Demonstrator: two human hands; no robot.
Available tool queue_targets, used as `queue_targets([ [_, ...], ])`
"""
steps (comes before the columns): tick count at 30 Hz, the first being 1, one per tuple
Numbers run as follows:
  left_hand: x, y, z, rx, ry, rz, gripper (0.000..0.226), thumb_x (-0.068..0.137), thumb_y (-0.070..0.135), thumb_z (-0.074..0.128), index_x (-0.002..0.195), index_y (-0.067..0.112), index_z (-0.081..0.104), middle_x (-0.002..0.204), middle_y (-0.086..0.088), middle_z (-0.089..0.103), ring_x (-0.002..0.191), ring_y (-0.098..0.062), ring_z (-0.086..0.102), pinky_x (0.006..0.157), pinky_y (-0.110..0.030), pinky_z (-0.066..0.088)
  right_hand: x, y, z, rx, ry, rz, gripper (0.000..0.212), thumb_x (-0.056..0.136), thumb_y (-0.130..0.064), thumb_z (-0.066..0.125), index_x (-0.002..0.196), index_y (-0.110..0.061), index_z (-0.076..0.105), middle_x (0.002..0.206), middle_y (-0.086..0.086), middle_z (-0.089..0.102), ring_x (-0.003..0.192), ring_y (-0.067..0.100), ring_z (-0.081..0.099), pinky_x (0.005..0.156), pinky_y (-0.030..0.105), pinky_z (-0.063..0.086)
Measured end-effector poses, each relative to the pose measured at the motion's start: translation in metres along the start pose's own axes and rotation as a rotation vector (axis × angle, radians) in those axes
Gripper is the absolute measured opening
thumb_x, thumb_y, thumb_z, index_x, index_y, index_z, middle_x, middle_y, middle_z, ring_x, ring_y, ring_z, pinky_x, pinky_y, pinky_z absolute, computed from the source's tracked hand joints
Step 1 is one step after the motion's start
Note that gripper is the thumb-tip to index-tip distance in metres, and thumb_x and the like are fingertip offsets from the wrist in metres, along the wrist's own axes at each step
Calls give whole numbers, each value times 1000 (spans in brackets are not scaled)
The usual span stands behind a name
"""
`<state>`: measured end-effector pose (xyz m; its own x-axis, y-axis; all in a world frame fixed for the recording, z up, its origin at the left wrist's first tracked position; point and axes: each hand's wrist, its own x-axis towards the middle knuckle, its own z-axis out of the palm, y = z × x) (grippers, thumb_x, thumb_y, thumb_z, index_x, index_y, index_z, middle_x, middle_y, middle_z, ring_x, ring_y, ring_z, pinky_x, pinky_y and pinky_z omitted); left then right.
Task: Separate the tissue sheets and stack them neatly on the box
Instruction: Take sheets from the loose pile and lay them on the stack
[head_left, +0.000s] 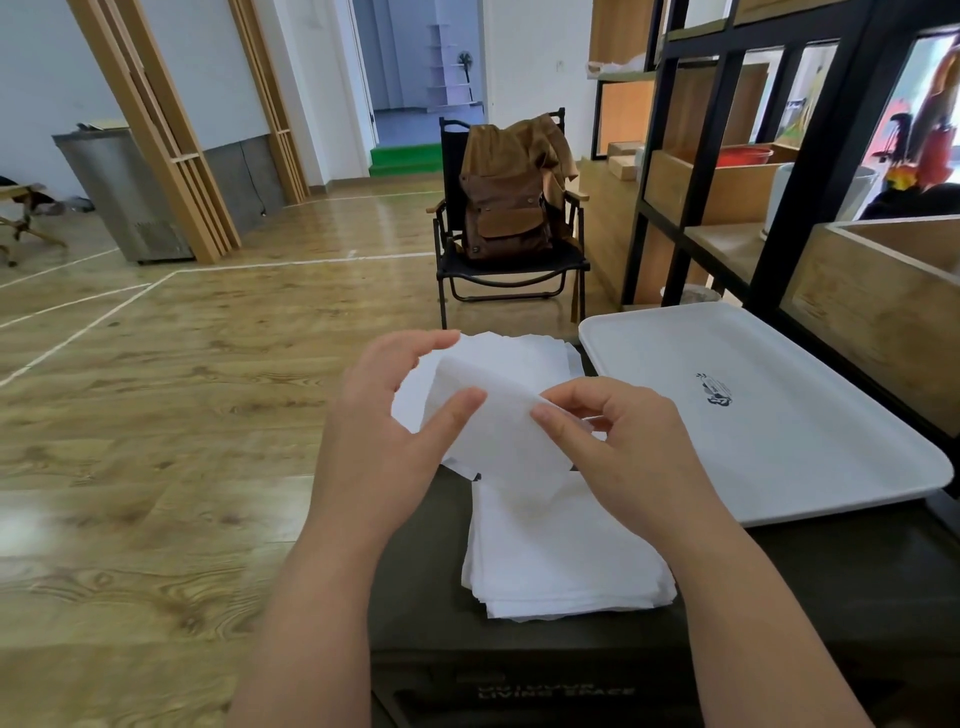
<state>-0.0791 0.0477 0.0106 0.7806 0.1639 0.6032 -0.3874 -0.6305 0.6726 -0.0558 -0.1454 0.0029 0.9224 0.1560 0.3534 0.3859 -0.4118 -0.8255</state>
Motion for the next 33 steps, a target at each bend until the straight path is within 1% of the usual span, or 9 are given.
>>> queue_targets([
  [4,-1,-2,1,51,-45,37,26,87,35,72,110,47,68,121,26,61,121,-1,49,95,-2,29,0,0,0,-111,-30,-27,12,90,-39,62,95,-33,72,91,-19,66,89,-4,58,79,22,53],
  [11,-2,3,0,27,28,-5,18,86,25,74,88,42,70,101,34,65,106,7,57,86,-1,35,-1,0,-2,-106,-30,-53,20,87,-38,67,107,-39,65,99,-20,64,95,-5,57,75,8,44],
  [14,-3,7,0,-26,46,-38,18,86,26,75,85,43,69,95,34,67,100,13,57,82,3,34,-1,1,-3,-92,-30,-89,27,84,-39,69,107,-49,59,102,-25,61,97,-6,56,79,10,47],
  [18,-1,9,-1,-120,11,-103,18,89,23,71,83,40,69,86,28,69,88,8,61,75,-1,39,0,-1,-5,9,21,-122,10,87,-43,58,95,-46,64,95,-26,65,96,1,60,82,30,56],
  [22,1,15,-4,-341,-63,-200,15,91,20,69,86,33,72,74,13,69,69,0,61,62,-11,46,0,-5,-13,169,-14,-75,13,83,-53,56,90,-48,65,92,-22,71,91,0,66,73,20,58],
  [25,0,19,-4,-452,-145,-258,14,92,21,68,94,33,74,63,-6,62,65,-9,60,60,-19,50,-1,-6,-25,272,-137,50,15,87,-45,59,96,-40,70,95,-20,74,90,2,70,71,19,58],
  [27,0,18,-4,-430,-253,-317,15,92,26,67,101,38,71,63,-20,51,66,-19,55,64,-27,47,-2,-1,-34,251,-237,220,18,90,-40,62,100,-30,73,97,-10,75,90,11,72,81,31,59],
  [29,-1,15,-1,-325,-386,-406,14,92,30,68,101,41,68,58,-11,52,59,-14,52,60,-23,41,-3,4,-40,91,-350,376,29,89,-42,64,101,-17,73,97,2,75,93,22,71,89,43,55],
  [33,-9,7,11,-43,-602,-578,11,88,34,71,96,38,65,65,10,55,62,-6,57,65,-21,44,-6,10,-40,-193,-445,548,30,91,-38,62,93,-10,72,78,-4,74,71,11,69,74,30,53],
])
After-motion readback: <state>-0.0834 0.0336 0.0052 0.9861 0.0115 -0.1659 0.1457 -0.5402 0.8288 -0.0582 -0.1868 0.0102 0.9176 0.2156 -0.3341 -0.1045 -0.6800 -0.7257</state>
